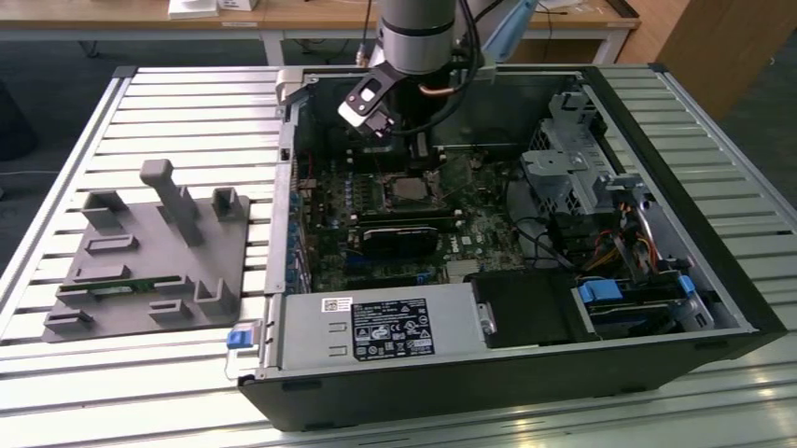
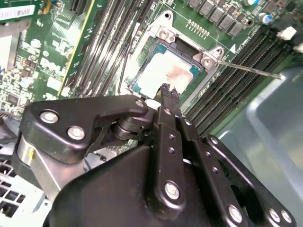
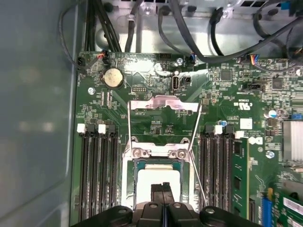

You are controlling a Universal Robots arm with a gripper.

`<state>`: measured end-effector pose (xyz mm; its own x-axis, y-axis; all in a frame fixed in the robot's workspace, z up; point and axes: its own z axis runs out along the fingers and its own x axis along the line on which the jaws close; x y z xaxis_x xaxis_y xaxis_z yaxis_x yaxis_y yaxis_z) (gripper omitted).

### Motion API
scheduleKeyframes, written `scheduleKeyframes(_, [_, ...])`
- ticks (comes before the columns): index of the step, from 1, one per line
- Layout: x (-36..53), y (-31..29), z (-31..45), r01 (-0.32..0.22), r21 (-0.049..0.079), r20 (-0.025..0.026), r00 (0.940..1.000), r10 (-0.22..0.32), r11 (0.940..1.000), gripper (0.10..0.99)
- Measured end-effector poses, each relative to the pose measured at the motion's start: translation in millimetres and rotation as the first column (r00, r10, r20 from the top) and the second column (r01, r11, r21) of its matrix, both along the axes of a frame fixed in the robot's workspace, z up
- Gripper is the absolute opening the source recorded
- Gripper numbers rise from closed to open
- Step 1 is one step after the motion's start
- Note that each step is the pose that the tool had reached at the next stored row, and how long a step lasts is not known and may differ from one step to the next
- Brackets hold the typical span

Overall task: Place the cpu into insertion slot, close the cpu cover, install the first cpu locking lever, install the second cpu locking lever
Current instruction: 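Close the cpu cover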

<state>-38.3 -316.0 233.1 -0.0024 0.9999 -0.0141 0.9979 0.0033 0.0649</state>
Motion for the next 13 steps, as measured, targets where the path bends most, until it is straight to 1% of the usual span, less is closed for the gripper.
scheduleKeyframes(5, [0.0,0.0,16.7,0.000,0.000,0.0000,1.0000,0.000,1.0000,0.106])
scheduleKeyframes(7, [0.0,0.0,21.4,0.000,0.000,-0.0002,1.0000,0.000,1.0000,0.106])
scheduleKeyframes(10, [0.0,-0.7,22.3,0.000,0.000,-0.0004,1.0000,0.000,1.0000,0.106])
scheduleKeyframes(13, [0.0,-4.5,22.3,0.000,0.000,-0.0005,1.0000,0.000,1.0000,0.106])
